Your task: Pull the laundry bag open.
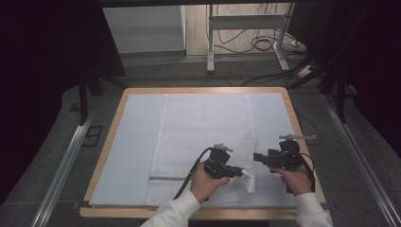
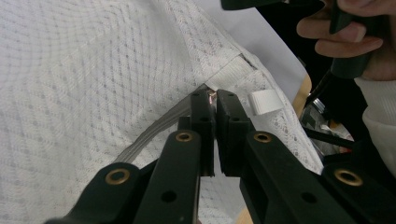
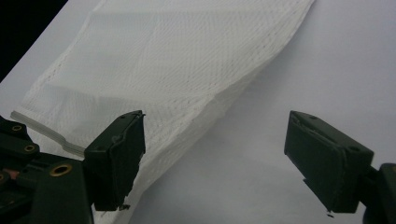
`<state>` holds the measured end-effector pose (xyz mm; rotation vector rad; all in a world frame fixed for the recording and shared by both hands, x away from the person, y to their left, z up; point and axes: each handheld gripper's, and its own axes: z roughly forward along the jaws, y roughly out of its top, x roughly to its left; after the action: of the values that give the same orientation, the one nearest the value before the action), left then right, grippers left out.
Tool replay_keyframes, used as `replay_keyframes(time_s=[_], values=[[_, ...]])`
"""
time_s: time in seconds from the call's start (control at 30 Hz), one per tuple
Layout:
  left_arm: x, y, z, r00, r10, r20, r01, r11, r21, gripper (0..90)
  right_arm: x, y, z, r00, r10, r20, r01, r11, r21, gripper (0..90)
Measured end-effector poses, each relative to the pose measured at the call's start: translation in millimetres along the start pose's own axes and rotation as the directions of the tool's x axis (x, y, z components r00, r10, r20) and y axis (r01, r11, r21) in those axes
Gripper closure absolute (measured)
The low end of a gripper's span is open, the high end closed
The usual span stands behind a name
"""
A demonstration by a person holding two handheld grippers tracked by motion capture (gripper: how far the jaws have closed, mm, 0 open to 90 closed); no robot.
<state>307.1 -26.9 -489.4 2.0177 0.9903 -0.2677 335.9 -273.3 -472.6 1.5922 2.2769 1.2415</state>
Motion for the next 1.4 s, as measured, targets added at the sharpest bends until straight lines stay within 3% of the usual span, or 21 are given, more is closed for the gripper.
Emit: replay_keyframes(time_s=[0.13,0.43,0.77,1.13,1.27,1.3,1.4], values=[[0.1,0.0,1.2,1.0000,0.001,-0.001,-0.001,1.0000,0.002,86.4,4.3,-0.3,5.5,1.0000,-0.002,0.004,0.002,1.000,0.017,19.7],[-0.7,-0.3,2.0,1.0000,0.007,-0.004,-0.007,1.0000,0.003,86.4,12.7,-2.4,23.0,0.9984,0.034,-0.045,-0.031,0.998,0.059,22.0],[-2.3,-1.0,5.0,0.9998,0.016,-0.008,-0.016,0.9998,0.008,86.4,17.5,-4.5,37.9,0.9961,0.056,-0.068,-0.049,0.994,0.102,24.2],[-3.2,-1.1,5.8,0.9997,0.022,-0.011,-0.022,0.9997,0.005,86.4,17.6,-6.3,43.6,0.9960,0.066,-0.060,-0.058,0.990,0.125,27.3],[-3.0,-1.1,5.4,0.9996,0.025,-0.010,-0.025,0.9997,0.006,86.4,17.9,-7.2,46.4,0.9953,0.068,-0.069,-0.058,0.988,0.143,33.4],[-2.6,-1.0,5.0,0.9996,0.027,-0.009,-0.027,0.9996,0.010,86.4,18.1,-7.3,47.2,0.9939,0.070,-0.085,-0.057,0.987,0.148,39.4],[-2.6,-0.5,3.7,0.9996,0.025,-0.013,-0.024,0.9997,0.008,86.4,17.6,-7.5,48.8,0.9902,0.085,-0.110,-0.065,0.983,0.172,46.2]])
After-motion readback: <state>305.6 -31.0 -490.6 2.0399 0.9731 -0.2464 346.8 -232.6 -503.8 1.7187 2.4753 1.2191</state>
